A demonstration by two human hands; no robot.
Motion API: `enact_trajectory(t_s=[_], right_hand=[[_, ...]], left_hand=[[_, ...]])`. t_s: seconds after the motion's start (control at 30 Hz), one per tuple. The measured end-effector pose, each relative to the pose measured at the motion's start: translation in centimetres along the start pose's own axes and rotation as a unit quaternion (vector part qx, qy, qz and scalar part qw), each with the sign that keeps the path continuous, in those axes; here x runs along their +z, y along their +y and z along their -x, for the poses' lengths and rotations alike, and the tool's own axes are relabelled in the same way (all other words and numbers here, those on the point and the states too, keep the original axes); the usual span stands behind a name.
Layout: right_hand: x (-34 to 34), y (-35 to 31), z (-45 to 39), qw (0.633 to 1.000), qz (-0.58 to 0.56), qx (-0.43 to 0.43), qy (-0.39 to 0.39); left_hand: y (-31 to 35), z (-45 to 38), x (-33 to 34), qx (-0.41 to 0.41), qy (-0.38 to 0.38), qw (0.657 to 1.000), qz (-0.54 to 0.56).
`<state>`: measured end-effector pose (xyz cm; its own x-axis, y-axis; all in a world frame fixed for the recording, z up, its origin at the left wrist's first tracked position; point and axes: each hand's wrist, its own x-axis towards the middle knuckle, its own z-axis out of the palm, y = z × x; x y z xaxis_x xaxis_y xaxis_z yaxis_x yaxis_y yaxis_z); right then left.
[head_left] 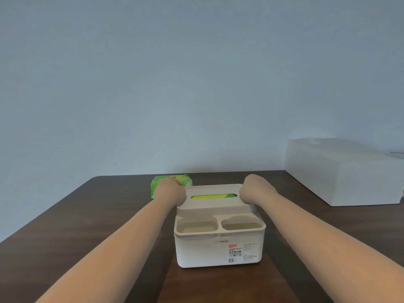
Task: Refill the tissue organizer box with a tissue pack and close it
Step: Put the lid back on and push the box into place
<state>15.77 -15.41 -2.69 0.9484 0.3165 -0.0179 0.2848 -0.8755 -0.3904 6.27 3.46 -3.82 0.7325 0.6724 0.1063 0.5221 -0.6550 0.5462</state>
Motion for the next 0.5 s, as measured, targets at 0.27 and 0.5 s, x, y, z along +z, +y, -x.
enact_trajectory(t_s=[0.27, 0.5], right_hand=[[0.5, 0.2, -0.6, 0.999, 0.019, -0.037, -0.018], [0.3, 0.7, -0.5, 1.000, -0.005, -0.028, 0.006]], left_hand=[[0.8, 0.7, -0.2, 0.008, 0.004, 0.998, -0.066], [0.2, 1.6, -0.1, -0.017, 0.028, 0.999, 0.036]])
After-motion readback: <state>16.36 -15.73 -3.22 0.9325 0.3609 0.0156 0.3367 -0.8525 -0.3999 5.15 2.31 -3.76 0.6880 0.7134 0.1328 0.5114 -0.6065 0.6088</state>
